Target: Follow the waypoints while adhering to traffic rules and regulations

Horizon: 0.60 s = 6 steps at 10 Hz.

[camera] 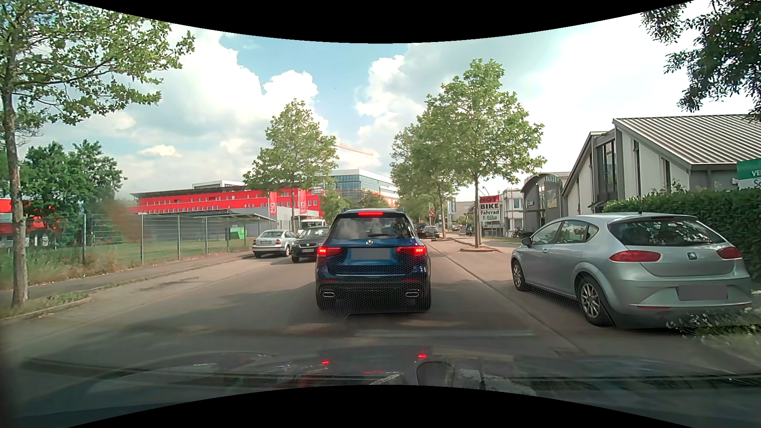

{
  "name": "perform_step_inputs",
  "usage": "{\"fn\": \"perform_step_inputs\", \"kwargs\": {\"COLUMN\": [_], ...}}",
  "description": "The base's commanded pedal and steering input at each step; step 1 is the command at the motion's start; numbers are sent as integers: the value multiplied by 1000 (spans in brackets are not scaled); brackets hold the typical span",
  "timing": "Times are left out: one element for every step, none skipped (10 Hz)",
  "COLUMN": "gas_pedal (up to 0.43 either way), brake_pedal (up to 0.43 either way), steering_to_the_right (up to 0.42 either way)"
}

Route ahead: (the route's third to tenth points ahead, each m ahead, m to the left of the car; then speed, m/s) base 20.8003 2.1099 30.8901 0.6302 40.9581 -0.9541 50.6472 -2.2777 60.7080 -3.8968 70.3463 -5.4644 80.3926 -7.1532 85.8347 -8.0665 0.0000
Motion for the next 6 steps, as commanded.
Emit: {"fn": "perform_step_inputs", "kwargs": {"gas_pedal": [0, 0, 0, 0, 0, 0], "brake_pedal": [274, 268, 274, 268, 274, 268], "steering_to_the_right": [-5, -5, -5, -5, -5, -5]}}
